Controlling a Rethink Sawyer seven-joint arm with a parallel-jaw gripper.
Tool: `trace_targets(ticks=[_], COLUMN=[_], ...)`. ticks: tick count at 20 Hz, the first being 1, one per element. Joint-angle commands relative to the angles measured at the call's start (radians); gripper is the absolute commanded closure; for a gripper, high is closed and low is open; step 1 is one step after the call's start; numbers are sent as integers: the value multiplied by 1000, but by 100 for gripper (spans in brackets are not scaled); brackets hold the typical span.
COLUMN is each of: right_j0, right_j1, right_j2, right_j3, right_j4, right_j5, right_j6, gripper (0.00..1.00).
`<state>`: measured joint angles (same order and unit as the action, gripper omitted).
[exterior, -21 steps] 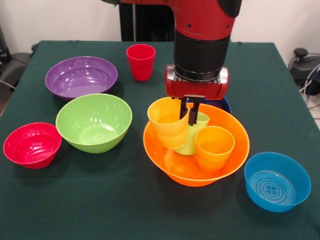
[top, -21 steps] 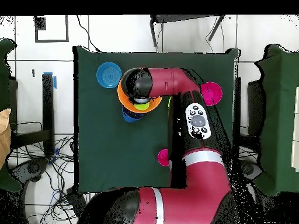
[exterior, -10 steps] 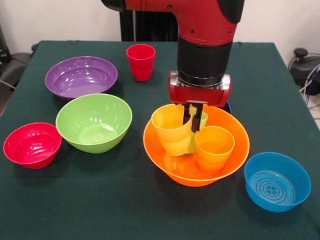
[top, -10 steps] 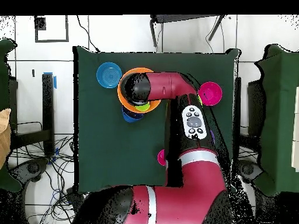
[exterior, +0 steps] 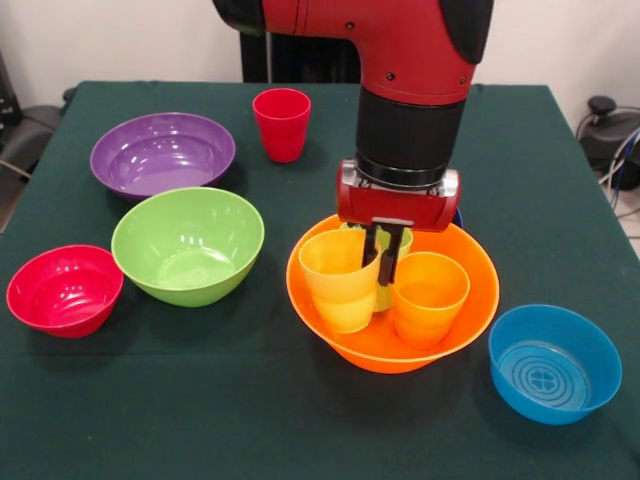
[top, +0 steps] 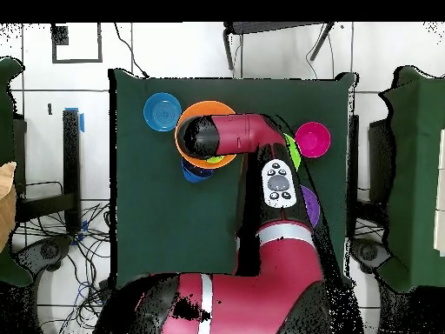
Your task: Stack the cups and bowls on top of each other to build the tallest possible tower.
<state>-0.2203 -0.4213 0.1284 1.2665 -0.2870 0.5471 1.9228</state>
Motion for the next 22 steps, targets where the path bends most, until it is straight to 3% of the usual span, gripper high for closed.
trace_targets(ticks=[1,7,8,11,22], right_j0=[12,9,5,-38,-30], right_j1=[57,72,72,71,64], right_j2=[-22,-16,-11,48,60], right_j3=[10,-22,-23,-12,-29], right_j4=[-19,-13,-16,4,56], right_j5=[-40,-29,-32,-7,109], right_j6=[103,79,68,4,-1], gripper=[100,100,0,0,0])
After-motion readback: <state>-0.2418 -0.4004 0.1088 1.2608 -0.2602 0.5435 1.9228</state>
